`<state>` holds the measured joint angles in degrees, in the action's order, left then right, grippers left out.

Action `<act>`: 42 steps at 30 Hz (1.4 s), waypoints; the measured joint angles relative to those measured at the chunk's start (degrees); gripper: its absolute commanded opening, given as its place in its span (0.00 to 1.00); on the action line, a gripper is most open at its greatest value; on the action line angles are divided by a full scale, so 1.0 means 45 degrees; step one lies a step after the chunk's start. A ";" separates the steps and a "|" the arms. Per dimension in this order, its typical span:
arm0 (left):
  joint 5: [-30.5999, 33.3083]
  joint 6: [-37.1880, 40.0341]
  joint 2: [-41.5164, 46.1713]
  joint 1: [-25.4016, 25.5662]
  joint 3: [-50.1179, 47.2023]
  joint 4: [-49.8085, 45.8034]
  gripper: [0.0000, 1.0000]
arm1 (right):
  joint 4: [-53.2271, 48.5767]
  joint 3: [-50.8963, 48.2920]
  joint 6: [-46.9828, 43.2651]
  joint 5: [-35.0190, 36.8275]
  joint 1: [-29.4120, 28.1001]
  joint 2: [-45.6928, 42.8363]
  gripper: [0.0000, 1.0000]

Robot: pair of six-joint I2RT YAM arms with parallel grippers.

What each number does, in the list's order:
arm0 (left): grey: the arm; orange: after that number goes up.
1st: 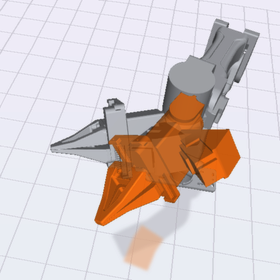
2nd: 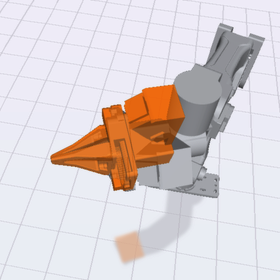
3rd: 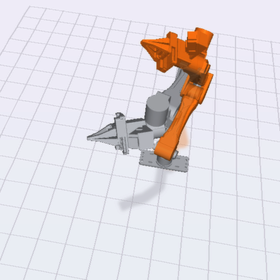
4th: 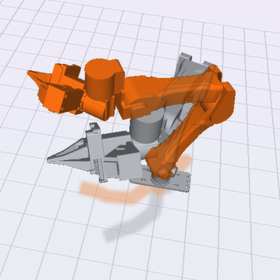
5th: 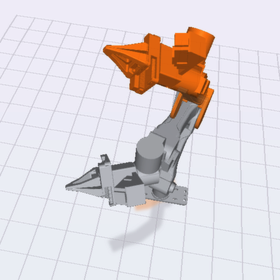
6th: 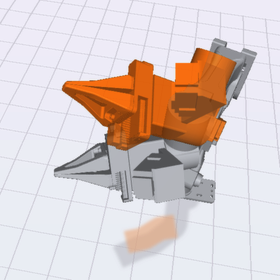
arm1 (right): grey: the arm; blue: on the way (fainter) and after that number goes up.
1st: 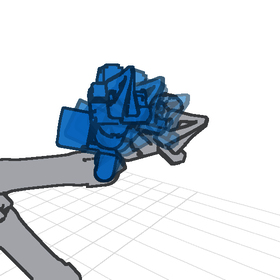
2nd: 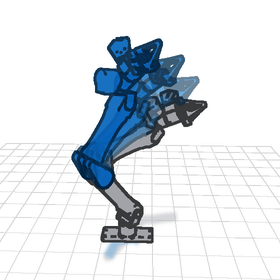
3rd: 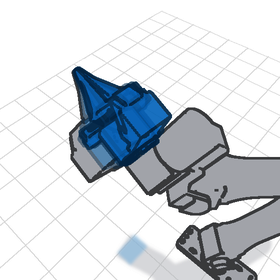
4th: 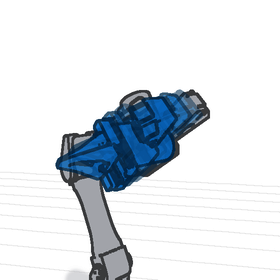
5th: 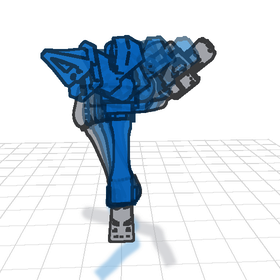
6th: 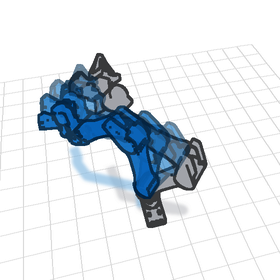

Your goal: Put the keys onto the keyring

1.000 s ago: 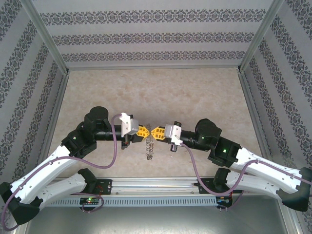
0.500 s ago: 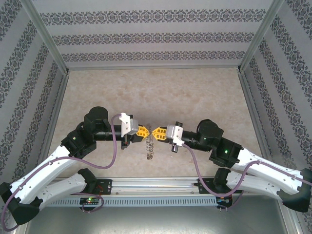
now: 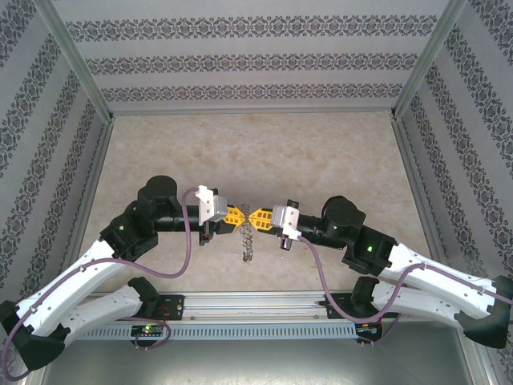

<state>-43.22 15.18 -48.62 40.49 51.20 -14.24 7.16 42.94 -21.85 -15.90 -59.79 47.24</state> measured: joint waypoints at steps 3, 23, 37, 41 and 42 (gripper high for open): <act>0.0053 0.0000 0.0010 0.0000 0.0000 -0.0005 0.00 | 0.0063 0.0000 0.0005 0.0000 0.0000 0.0049 0.00; 0.0039 0.0005 0.0010 0.0000 0.0000 0.0000 0.00 | 0.0087 0.0000 0.0102 -0.0102 0.0000 0.0180 0.00; 0.0136 0.0010 0.0034 -0.0024 0.0000 -0.0107 0.00 | 0.0146 0.0131 0.0097 -0.0194 0.0005 0.0457 0.00; 0.0248 0.0010 0.0107 -0.0024 0.0000 -0.0136 0.00 | 0.0112 0.0277 0.0092 -0.0204 0.0005 0.0588 0.00; 0.0282 0.0010 0.0121 -0.0024 0.0000 -0.0141 0.00 | 0.0107 0.0296 0.0092 -0.0199 0.0005 0.0607 0.00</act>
<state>-41.95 15.22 -48.07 40.38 51.20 -14.87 7.64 44.27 -21.43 -16.80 -59.77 49.98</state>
